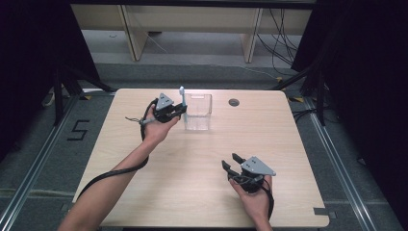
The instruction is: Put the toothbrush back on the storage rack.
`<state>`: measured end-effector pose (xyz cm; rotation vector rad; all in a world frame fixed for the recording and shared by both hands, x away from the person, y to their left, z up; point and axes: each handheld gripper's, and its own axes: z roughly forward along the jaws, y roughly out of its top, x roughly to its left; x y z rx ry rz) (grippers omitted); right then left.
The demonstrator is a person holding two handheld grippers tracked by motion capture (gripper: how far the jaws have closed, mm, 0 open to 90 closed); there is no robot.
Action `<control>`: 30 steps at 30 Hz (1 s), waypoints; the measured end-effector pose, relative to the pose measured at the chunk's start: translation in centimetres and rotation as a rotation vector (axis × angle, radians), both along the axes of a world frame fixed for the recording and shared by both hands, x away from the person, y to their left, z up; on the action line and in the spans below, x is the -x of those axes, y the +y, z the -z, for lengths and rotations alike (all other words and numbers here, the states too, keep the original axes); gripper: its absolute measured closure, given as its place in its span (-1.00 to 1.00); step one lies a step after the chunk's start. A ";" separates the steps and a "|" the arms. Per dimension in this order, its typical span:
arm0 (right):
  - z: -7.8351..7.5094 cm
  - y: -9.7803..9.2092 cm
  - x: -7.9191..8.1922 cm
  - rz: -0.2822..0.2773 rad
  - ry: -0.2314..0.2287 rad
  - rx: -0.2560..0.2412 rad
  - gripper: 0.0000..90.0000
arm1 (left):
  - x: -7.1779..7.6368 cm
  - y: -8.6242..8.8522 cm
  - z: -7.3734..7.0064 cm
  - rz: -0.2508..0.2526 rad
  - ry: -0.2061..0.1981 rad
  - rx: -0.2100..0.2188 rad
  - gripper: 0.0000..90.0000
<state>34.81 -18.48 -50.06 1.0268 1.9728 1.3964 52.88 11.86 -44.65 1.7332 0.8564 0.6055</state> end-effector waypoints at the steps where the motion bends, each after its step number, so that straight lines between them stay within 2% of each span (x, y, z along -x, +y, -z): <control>1: 0.0 0.0 0.0 0.002 -0.001 0.002 0.12 | 0.0 0.0 0.0 -0.001 0.001 -0.001 0.74; 3: 0.0 -0.1 -0.1 0.000 -0.017 0.011 0.12 | 0.0 0.0 0.1 -0.001 0.002 0.000 0.74; 7: 0.1 0.0 0.0 -0.001 -0.007 0.006 0.12 | 0.0 -0.1 0.2 -0.004 0.004 0.003 0.74; 9: 0.1 0.0 -0.1 -0.003 -0.017 0.009 0.12 | 0.0 -0.1 0.2 -0.004 0.004 0.003 0.74; 10: 0.1 0.1 0.1 -0.001 0.013 -0.005 0.12 | 0.0 -0.1 0.2 -0.004 0.005 0.002 0.74; 11: 0.1 0.0 -0.1 -0.011 -0.001 0.009 0.12 | 0.0 -0.1 0.3 -0.005 0.007 0.003 0.74; 14: 0.0 0.0 0.0 -0.007 0.004 0.017 0.11 | 0.0 -0.1 0.4 -0.007 0.008 0.003 0.74; 16: 0.1 0.0 -0.1 -0.007 -0.018 0.011 0.11 | 0.0 -0.1 0.4 -0.008 0.009 0.004 0.74; 30: 0.1 -0.1 -0.1 -0.003 -0.015 0.012 0.11 | 0.1 0.0 0.4 -0.020 0.019 -0.008 0.71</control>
